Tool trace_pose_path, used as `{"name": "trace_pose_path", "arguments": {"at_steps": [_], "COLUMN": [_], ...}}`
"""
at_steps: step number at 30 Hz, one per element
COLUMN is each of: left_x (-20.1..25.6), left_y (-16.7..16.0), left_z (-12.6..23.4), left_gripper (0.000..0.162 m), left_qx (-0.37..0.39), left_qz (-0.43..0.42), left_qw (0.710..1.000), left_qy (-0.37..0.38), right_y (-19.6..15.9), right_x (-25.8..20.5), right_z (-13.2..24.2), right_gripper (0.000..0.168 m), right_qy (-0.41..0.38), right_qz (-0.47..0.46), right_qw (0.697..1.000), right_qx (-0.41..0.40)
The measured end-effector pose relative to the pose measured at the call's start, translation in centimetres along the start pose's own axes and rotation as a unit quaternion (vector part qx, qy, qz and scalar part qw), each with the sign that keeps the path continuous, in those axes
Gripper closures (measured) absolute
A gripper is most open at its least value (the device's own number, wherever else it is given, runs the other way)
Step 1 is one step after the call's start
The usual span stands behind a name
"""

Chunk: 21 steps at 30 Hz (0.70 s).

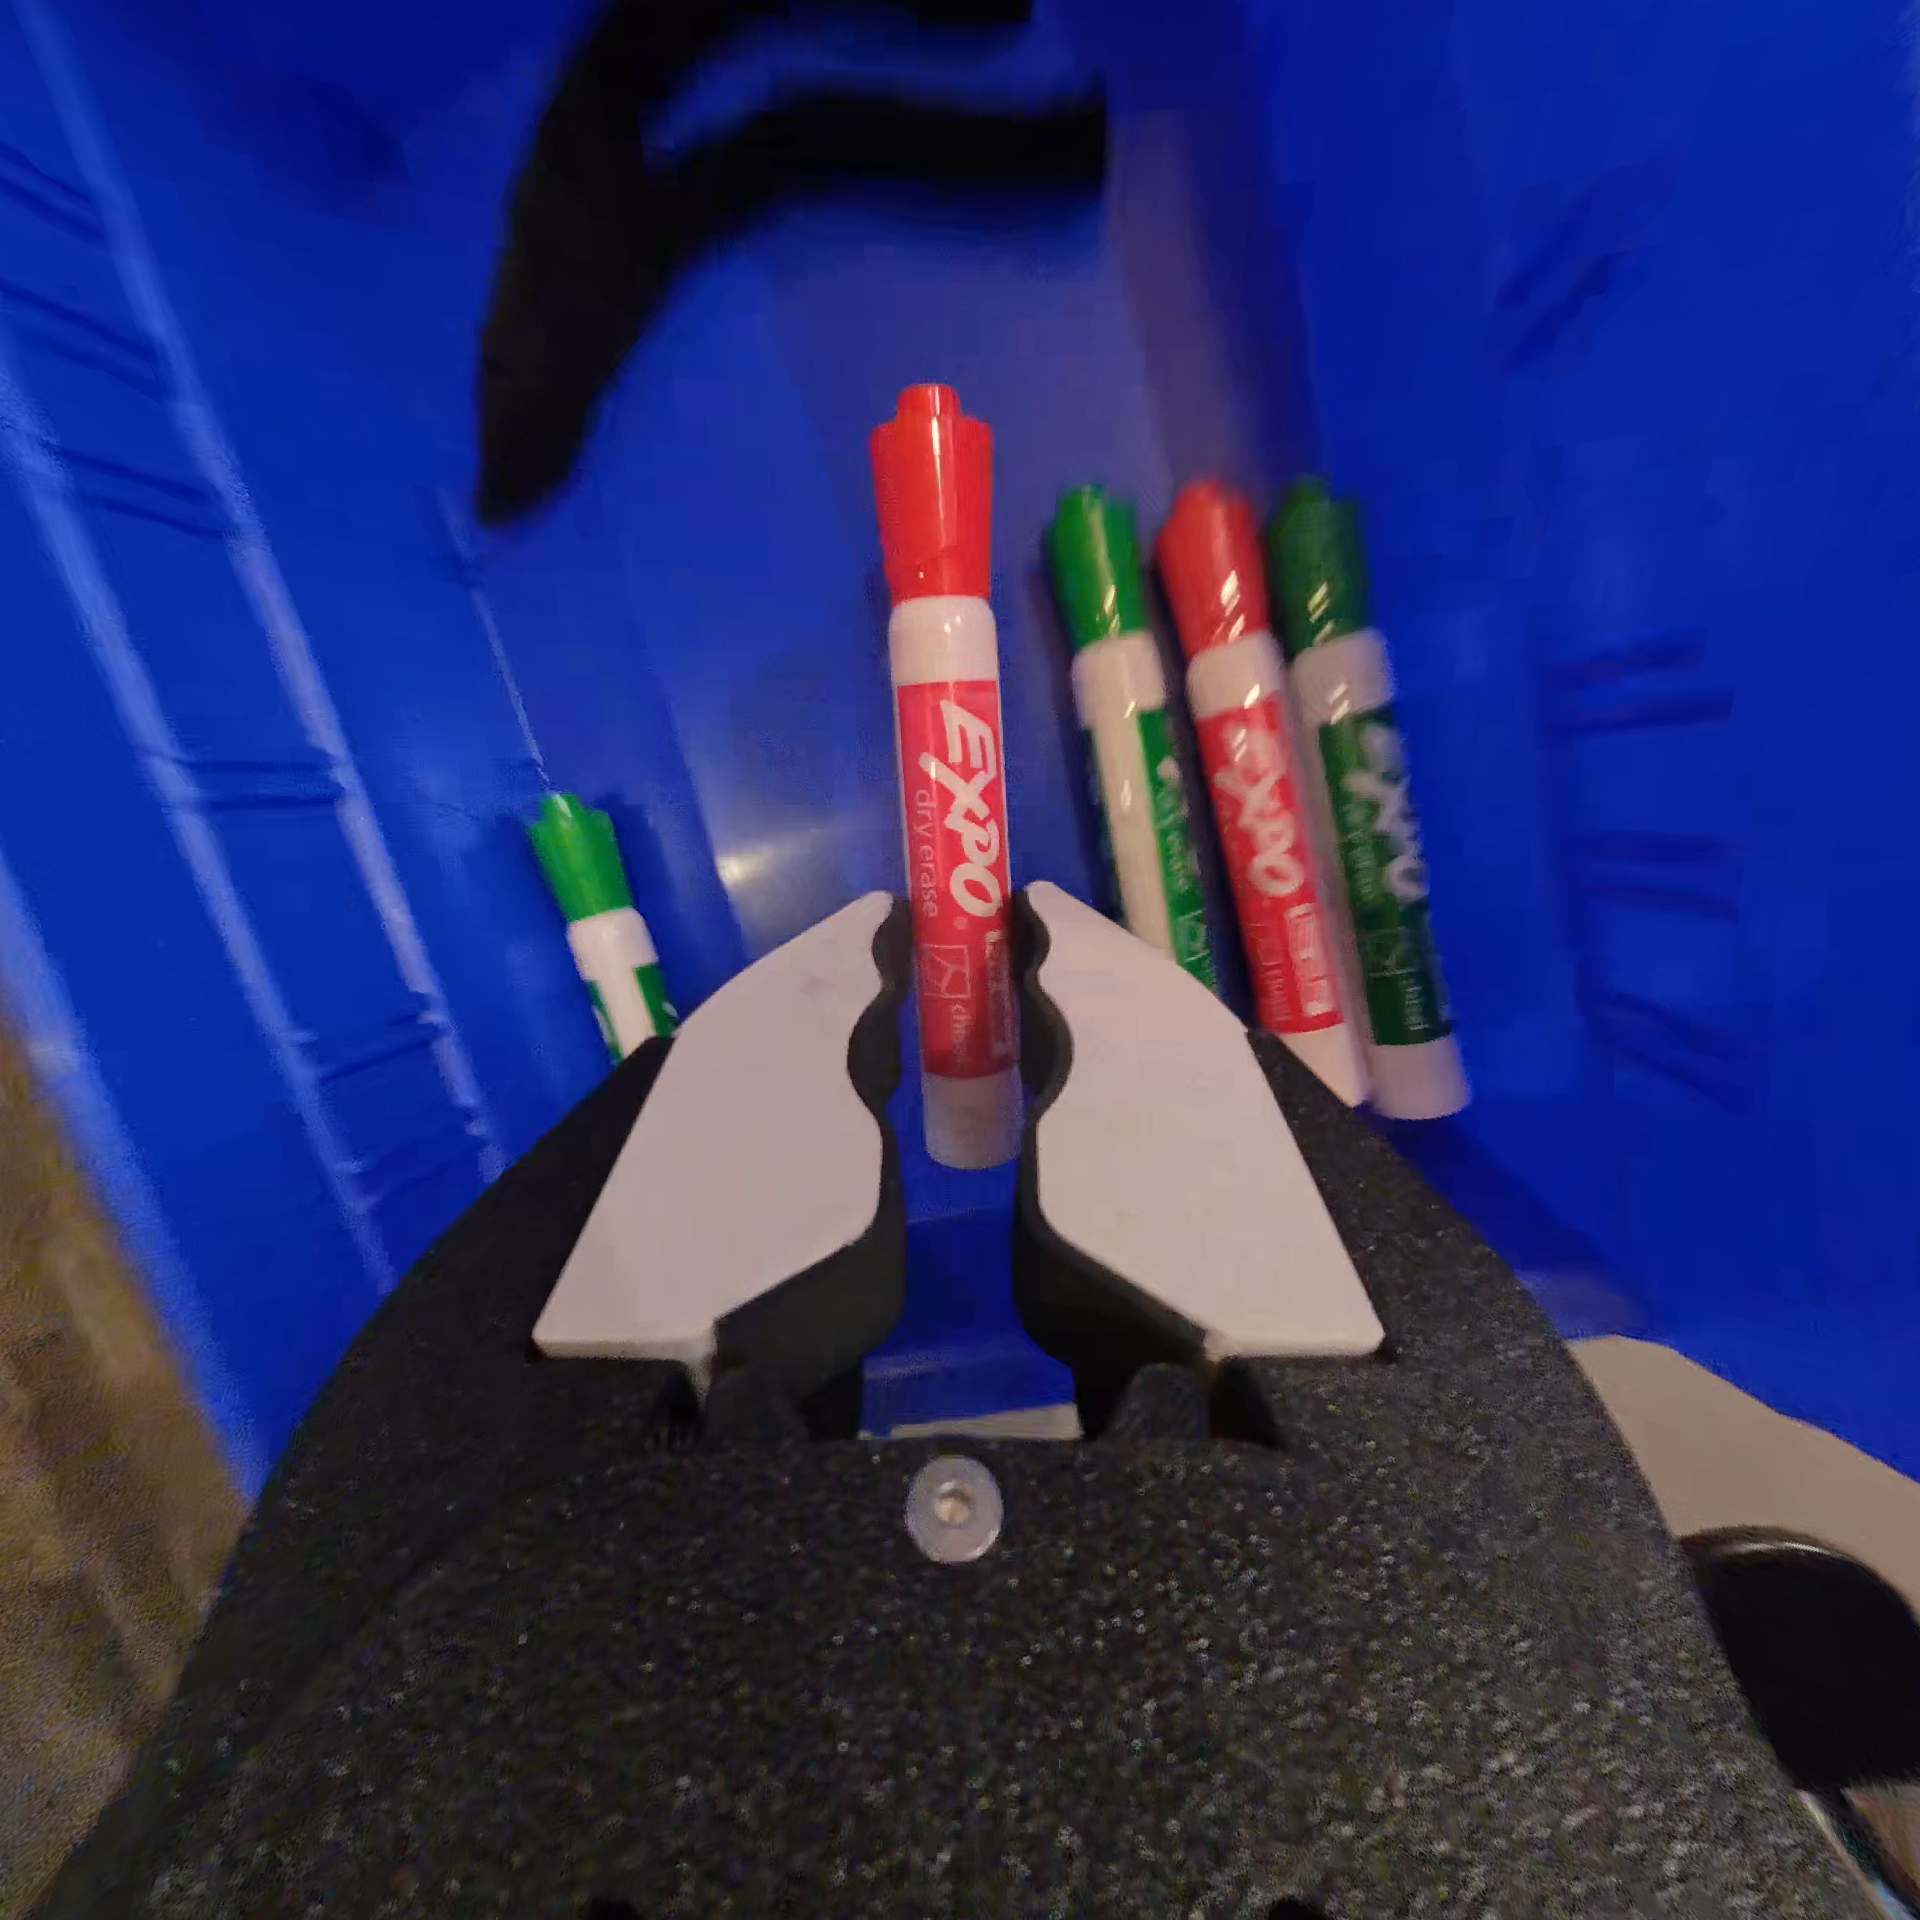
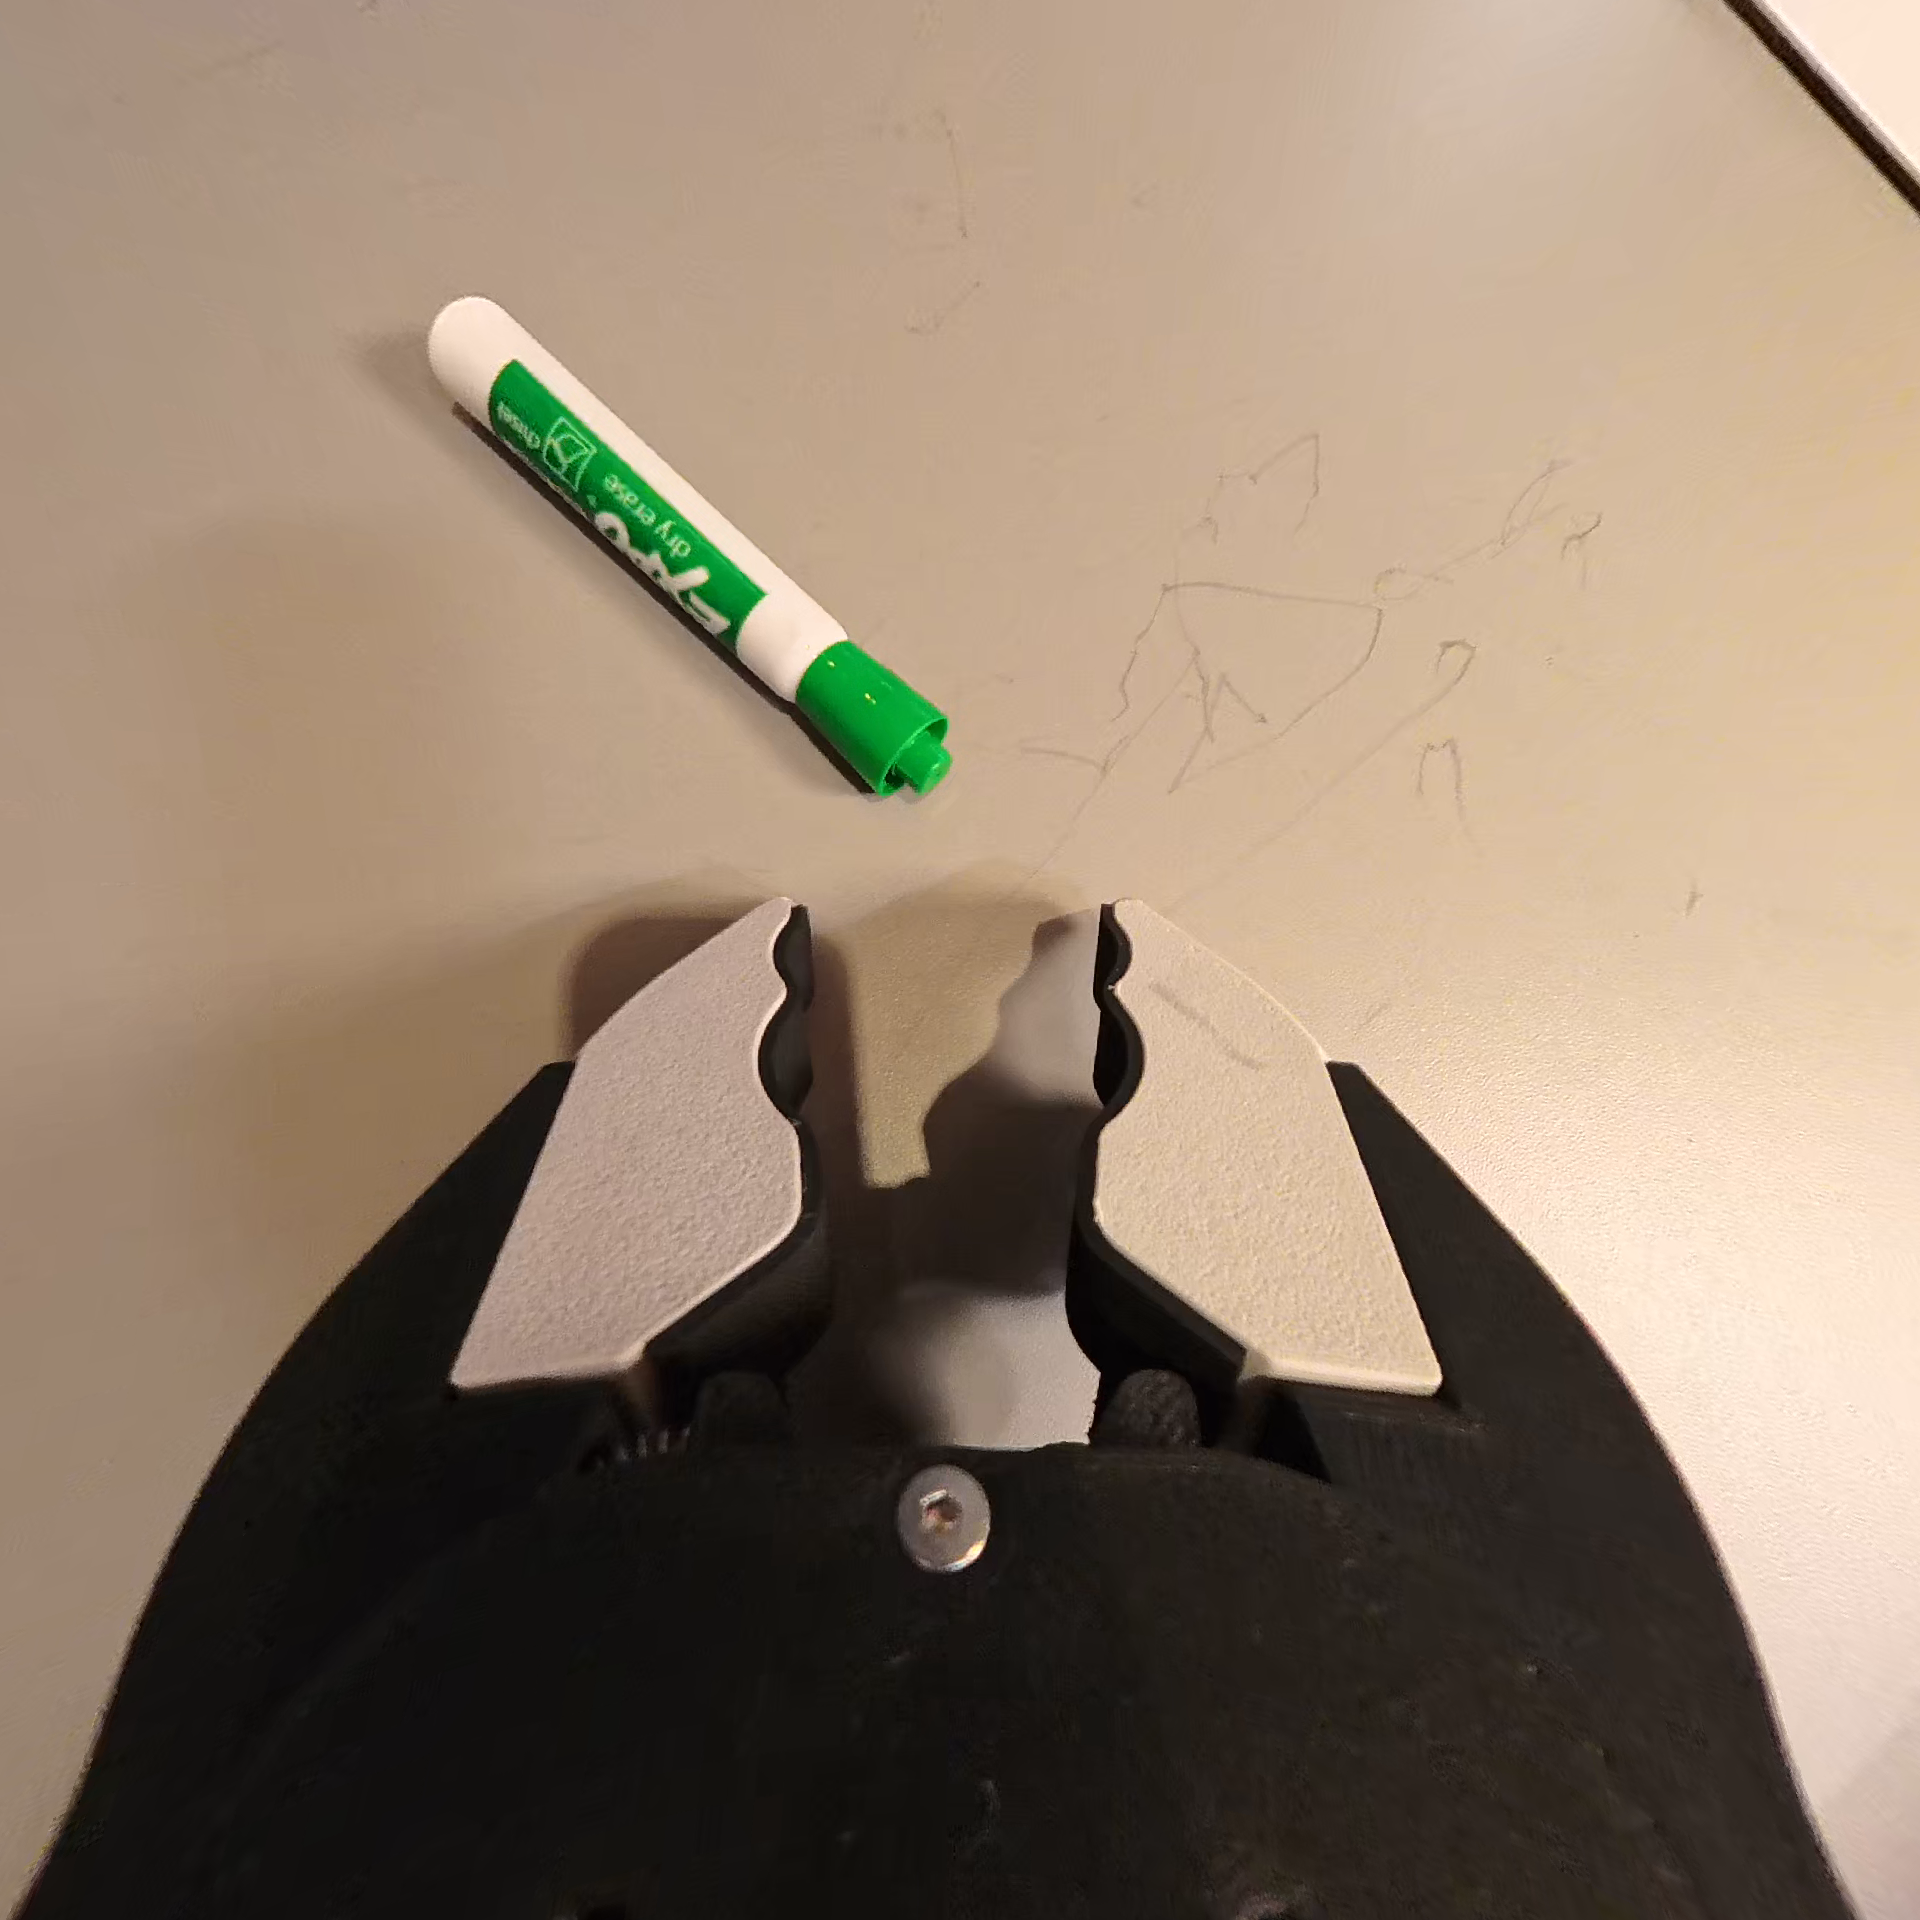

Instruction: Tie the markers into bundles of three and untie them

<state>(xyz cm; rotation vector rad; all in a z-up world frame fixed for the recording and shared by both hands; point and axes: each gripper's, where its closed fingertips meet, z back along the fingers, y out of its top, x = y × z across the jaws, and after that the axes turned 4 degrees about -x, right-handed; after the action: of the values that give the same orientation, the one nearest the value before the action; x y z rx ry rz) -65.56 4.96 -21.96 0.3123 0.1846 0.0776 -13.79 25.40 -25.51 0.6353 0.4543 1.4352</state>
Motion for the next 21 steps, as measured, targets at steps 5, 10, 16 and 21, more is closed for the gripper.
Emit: {"name": "trace_pose_path", "arguments": {"at_steps": [5, 10, 16, 21], "left_x": [7.7, 26.1, 40.2, 42.4], "left_y": [7.8, 12.5, 12.6, 12.4], "left_z": [9.4, 12.8, 7.4, 1.9], "left_gripper": [0.144, 0.144, 0.143, 0.143], "left_qx": [0.15, 0.159, 0.053, -0.01], "left_qz": [-0.081, -0.229, -0.337, -0.37], "left_qw": [0.984, 0.931, 0.884, 0.878], "left_qy": [-0.061, -0.236, -0.319, -0.303], "right_y": [0.0, 0.0, 0.1, -0.1], "right_x": [0.0, -0.1, -0.2, -0.3], "right_z": [0.0, 0.0, 0.2, 0.2], "right_gripper": [0.116, 0.117, 0.118, 0.12], "right_qy": [0.006, 0.001, -0.012, -0.002], "right_qz": [0.001, 0.005, 0.021, 0.019], "right_qw": [1.0, 1.0, 1.0, 1.0], "right_qx": [0.0, 0.002, 0.007, 0.006]}}
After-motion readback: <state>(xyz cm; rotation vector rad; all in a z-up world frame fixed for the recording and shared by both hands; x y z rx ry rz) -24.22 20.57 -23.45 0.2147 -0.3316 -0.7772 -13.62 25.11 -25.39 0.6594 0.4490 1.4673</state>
